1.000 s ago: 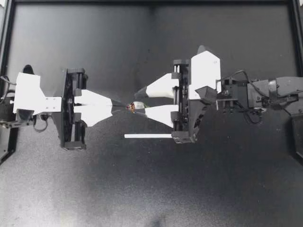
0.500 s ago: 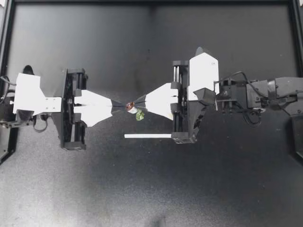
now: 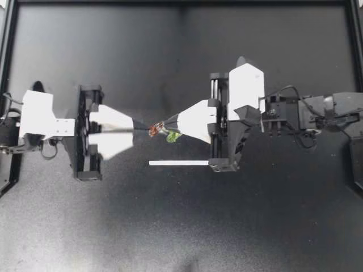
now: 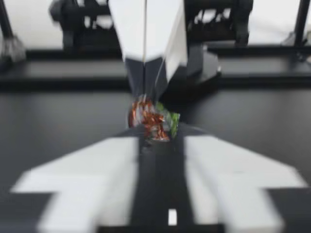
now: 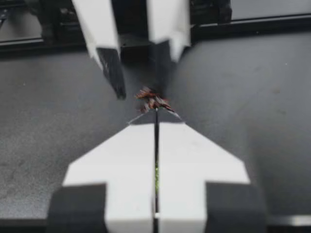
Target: Pick up the candy and unwrap it.
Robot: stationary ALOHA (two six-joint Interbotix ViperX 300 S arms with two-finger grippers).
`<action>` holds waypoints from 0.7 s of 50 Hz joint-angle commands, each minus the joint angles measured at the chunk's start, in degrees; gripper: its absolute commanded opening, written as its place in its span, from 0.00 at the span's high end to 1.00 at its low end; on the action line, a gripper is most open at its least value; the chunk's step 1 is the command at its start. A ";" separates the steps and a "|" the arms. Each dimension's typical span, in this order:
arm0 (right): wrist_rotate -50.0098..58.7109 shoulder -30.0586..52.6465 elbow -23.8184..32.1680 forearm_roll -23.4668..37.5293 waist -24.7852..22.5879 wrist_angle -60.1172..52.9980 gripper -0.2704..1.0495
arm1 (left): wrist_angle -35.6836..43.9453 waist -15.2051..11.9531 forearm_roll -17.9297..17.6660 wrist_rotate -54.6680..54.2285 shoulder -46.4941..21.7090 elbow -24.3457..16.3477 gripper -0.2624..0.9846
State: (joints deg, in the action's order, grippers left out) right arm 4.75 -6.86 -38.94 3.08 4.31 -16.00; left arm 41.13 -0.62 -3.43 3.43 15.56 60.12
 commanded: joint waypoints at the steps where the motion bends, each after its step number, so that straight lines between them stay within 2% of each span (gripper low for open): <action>1: 0.00 -1.67 0.79 -0.09 0.18 0.44 0.94 | -1.85 0.00 -1.93 -0.53 -0.09 -1.85 0.35; 4: 0.09 -1.49 0.79 0.00 0.18 1.05 0.94 | -3.08 0.00 -3.25 -1.14 -0.62 -2.55 0.29; 21: 0.18 -0.97 0.79 -0.09 0.18 1.85 0.94 | -3.96 0.00 -4.22 -1.76 -3.08 -6.33 0.31; 35: 0.26 -0.79 0.79 -0.09 -1.14 1.85 0.94 | -3.78 -0.70 -5.54 -1.76 -5.62 -7.73 0.32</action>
State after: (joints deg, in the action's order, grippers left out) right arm 4.92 -6.94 -38.85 2.99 4.13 -13.89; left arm 36.83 -0.62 -8.26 1.58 9.93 53.70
